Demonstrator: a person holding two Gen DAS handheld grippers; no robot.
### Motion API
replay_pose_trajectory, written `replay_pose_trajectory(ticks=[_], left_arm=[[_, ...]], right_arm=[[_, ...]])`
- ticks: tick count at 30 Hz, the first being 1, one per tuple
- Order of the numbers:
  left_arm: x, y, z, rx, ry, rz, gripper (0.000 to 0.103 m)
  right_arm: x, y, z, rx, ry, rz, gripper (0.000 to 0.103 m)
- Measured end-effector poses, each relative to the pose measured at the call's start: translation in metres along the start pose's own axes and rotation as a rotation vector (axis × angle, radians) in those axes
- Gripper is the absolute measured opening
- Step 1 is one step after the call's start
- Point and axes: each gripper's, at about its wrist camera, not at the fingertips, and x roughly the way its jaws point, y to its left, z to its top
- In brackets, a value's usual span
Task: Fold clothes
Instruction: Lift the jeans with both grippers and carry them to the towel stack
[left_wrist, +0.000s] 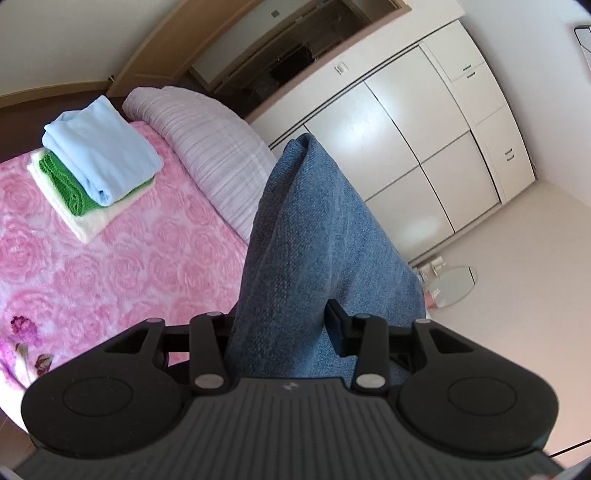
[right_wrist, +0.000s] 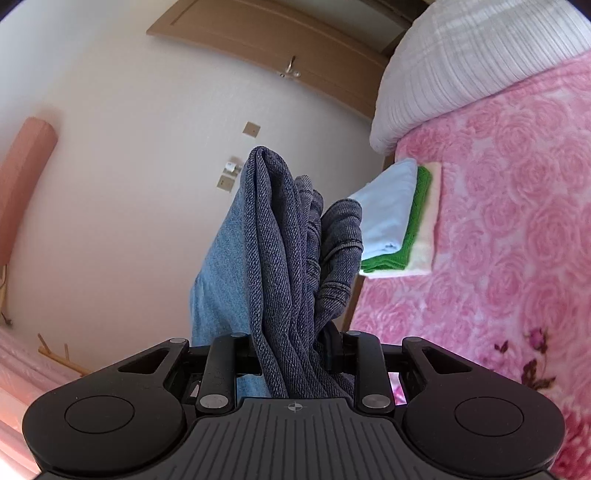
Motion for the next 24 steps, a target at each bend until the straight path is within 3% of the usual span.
replay_pose_trajectory(ticks=[8,15,21,24], left_arm=[[0.018,0.017,0.031,-0.006,-0.012,0.001,0.037],[0.052,0.074,0.078,-0.052,0.112,0.008,0.037],[0.082,0.128,0.154,-0.048,0.233,0.03,0.037],[0.097,0.146,0.209,-0.016,0.246,0.01,0.037]], right_arm=[[0.024,0.012,0.026,0.002,0.001,-0.012,0.026],[0.079,-0.007,0.038,0.115,-0.024,-0.088,0.026],[0.152,-0.017,0.053,0.235,-0.068,-0.135,0.027],[0.191,-0.009,0.077,0.229,-0.098,-0.127,0.027]])
